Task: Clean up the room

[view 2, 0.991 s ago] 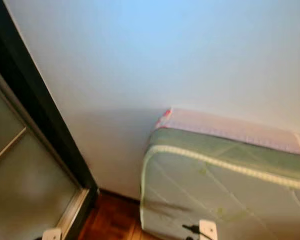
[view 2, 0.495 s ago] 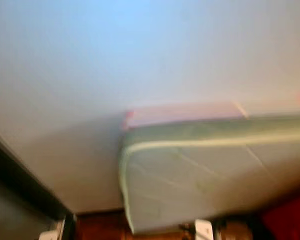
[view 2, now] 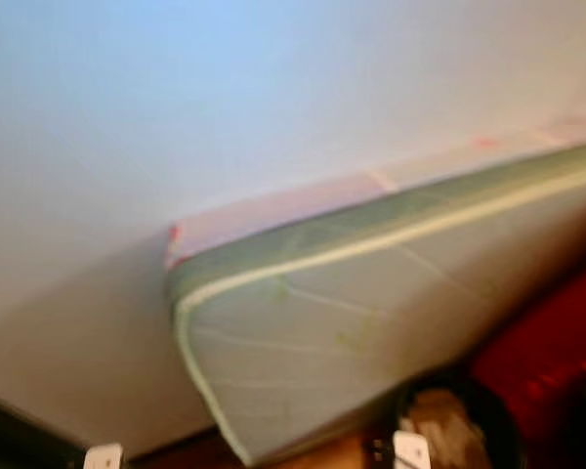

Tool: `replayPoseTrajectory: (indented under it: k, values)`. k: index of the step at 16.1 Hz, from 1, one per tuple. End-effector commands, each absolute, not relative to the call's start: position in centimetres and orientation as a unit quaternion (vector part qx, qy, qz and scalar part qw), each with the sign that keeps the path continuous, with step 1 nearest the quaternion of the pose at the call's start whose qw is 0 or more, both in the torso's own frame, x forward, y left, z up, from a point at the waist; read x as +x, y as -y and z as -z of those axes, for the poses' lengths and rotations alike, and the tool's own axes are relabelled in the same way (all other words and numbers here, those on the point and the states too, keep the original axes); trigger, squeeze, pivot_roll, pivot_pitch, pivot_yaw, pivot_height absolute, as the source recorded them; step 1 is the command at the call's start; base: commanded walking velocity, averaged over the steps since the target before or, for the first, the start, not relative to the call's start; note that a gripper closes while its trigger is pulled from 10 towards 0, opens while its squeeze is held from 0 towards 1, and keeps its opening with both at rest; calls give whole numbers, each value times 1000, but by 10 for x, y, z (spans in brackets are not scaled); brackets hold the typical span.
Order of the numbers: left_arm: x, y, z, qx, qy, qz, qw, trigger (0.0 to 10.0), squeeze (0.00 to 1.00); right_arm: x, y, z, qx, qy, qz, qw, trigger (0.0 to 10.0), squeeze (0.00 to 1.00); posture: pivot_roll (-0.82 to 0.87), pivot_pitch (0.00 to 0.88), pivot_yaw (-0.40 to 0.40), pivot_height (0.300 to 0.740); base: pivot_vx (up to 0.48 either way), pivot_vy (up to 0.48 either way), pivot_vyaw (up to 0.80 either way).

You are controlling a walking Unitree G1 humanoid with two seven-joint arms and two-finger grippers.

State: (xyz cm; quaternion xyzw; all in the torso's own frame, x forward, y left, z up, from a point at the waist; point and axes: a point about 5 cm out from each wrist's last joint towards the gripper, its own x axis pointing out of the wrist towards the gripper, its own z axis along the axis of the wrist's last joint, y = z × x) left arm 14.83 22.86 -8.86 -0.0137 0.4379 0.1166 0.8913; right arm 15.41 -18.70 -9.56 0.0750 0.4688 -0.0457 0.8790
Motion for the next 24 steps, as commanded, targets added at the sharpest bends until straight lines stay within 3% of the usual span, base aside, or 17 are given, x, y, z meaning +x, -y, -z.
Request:
replayPoseTrajectory:
  k: [1,12,16,24]
  values:
    - [181,-239,73,-40,-414,-116,902,10000,0,230,181,60,115,-415,44,901,10000,0,-2,0,16,740,0,0,-725]
    - [181,-238,74,-43,-411,-117,903,10000,0,230,182,60,109,-417,41,901,10000,0,-6,0,14,740,0,0,-723]
    - [181,-237,74,-20,-418,-106,902,10000,0,231,182,59,115,-407,48,905,10000,0,-6,0,14,740,0,0,0]
    - [181,-237,74,-20,-417,-104,903,10000,0,232,182,58,119,-400,53,907,10000,0,-11,0,14,740,0,-333,0]
